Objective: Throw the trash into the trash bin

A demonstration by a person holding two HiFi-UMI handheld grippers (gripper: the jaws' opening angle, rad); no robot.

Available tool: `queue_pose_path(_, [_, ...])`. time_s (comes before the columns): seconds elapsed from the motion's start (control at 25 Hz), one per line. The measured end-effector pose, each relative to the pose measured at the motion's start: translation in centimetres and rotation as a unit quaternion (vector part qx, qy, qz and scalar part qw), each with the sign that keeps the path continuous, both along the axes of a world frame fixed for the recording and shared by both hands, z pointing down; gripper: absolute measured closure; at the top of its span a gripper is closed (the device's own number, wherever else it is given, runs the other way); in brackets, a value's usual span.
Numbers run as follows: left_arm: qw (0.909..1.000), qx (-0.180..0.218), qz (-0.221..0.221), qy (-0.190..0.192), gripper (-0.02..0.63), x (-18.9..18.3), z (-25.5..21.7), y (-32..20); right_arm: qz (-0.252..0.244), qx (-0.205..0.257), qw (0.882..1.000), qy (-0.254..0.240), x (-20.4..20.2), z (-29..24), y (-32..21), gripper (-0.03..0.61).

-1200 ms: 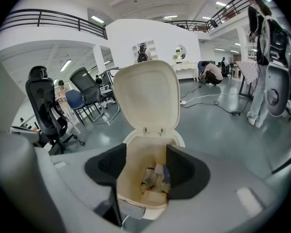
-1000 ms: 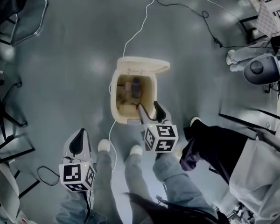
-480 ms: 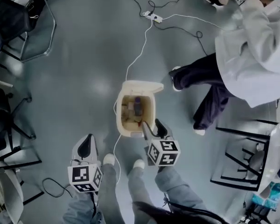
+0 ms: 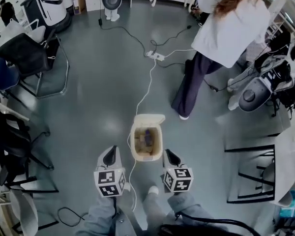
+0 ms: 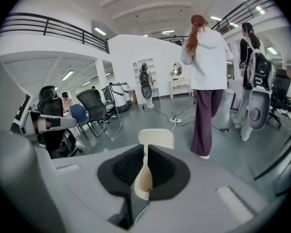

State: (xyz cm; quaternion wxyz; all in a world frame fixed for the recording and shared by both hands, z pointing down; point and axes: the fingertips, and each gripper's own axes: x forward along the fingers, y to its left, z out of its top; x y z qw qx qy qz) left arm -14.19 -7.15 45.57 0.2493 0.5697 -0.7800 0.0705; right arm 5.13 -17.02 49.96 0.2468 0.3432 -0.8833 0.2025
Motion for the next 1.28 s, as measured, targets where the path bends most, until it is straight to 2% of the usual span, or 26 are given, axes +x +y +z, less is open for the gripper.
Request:
queue_pose_path(0.12, [0.9997, 0.023, 0.001, 0.000, 0.604, 0.8, -4.5, -0.3, 0.008, 0.018, 1.000, -0.006, 1.4, -4.6, 0.5, 0.574])
queue_pose_path(0.36, [0.9918, 0.117, 0.027, -0.043, 0.604, 2.4, -16.1, -2.4, 0.028, 0.085, 0.994, -0.055, 3.9, -14.4, -1.6, 0.574])
queue_pose_path(0.52, [0.9876, 0.142, 0.033, -0.059, 0.604, 3.5, -21.0, -1.3, 0.045, 0.119, 0.989, -0.080, 6.6, -20.7, -1.8, 0.575])
queue_pose_path(0.72, [0.9865, 0.152, 0.015, -0.060, 0.604, 2.4, -22.7, 0.3, 0.083, 0.147, 0.982, -0.090, 11.0, -24.5, -2.1, 0.574])
queue_pose_path(0.96, [0.9899, 0.125, -0.016, -0.064, 0.604, -0.1, -21.9, 1.5, 0.133, 0.131, 0.979, -0.079, 15.8, -23.3, -3.4, 0.575])
queue_pose_path(1.28, [0.9893, 0.123, -0.004, -0.079, 0.604, 0.7, -22.2, 0.1, 0.147, 0.123, 0.978, -0.084, 16.2, -22.9, -4.1, 0.575])
